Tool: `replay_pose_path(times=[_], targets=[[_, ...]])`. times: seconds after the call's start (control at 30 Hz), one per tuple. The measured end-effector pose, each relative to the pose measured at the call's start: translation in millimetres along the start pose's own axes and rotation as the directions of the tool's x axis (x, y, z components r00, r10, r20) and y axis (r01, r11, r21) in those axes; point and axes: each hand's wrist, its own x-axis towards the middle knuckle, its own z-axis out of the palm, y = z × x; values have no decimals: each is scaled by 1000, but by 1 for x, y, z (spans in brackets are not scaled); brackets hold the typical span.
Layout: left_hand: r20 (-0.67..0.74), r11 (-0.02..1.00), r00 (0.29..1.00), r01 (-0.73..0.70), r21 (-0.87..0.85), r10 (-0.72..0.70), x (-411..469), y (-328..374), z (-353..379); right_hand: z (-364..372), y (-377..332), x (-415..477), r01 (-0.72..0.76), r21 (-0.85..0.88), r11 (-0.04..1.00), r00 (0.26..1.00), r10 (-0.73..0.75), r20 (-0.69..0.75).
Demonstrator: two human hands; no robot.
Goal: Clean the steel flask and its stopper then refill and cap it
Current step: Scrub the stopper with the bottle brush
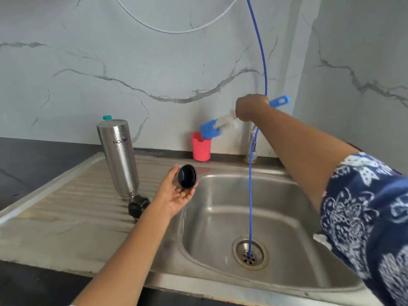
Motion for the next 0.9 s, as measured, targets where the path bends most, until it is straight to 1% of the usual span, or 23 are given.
replay_pose_path(times=[0.13, 0.27, 0.4, 0.53, 0.6, 0.77, 0.9], targets=[[14, 1000, 1000, -11, -5, 11, 10, -6, -3, -13, -8, 24, 54, -123, 991, 999, -54, 6], [11, 1000, 1000, -9, -6, 9, 14, -5, -5, -20, -24, 42, 98, -274, 957, 995, -97, 17], [-31, 1000, 1000, 1, -26, -2, 15, -2, -5, -19, -39, 56, 152, -366, 918, 988, -141, 57], [-39, 999, 999, -10, -35, 9, 14, -3, -5, -20, -45, 61, 156, -400, 903, 988, -139, 72], [-34, 999, 999, -24, -37, 22, 14, -4, -5, -23, -42, 62, 144, -388, 910, 990, -129, 63], [-24, 998, 998, -53, -38, 52, 11, -4, -2, -37, -27, 58, 114, -341, 933, 993, -115, 19], [-17, 998, 999, -51, -27, 50, 9, -7, -3, -47, -16, 49, 82, -346, 935, 995, -95, -22]])
